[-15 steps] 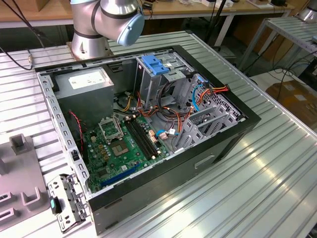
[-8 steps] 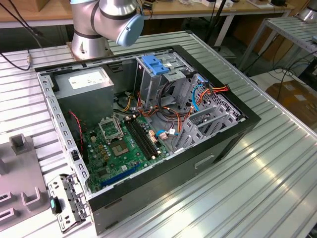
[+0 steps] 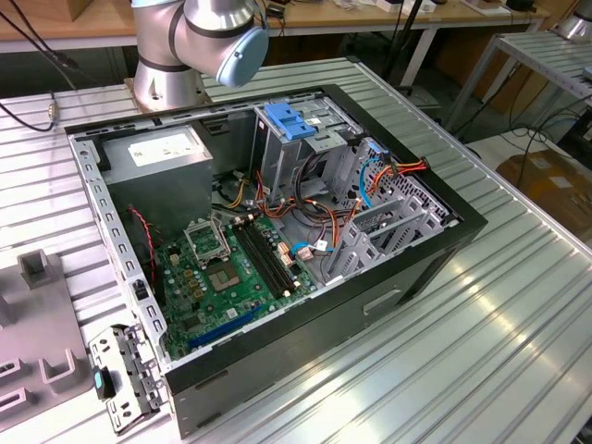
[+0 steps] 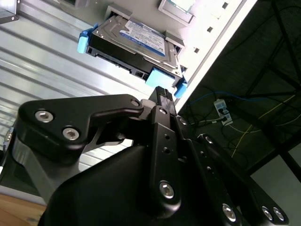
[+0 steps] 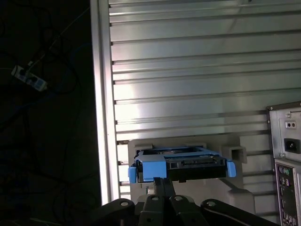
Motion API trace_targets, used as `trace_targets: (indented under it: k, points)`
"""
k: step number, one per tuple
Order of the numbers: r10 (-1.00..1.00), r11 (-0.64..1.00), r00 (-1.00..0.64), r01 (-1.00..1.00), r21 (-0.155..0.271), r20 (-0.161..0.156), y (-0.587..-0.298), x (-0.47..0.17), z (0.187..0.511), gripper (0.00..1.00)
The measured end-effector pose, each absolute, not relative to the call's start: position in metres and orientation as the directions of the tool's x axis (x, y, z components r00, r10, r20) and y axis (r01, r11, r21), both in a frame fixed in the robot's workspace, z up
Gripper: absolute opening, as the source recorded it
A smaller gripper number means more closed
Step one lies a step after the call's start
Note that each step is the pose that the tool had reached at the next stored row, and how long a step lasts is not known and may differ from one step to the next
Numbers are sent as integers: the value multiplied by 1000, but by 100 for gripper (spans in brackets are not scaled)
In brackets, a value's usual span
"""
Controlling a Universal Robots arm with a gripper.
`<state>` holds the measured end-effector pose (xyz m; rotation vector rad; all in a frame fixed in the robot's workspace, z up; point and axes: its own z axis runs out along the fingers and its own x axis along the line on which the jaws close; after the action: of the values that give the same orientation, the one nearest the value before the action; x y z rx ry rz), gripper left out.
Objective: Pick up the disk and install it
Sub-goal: 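Pick up the disk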
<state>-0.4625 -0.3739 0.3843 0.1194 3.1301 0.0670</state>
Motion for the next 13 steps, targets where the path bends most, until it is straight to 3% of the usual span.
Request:
trace_targets:
  k: [13]
  points:
    - [67, 997, -998, 67, 43, -7, -374, -463, 384, 11]
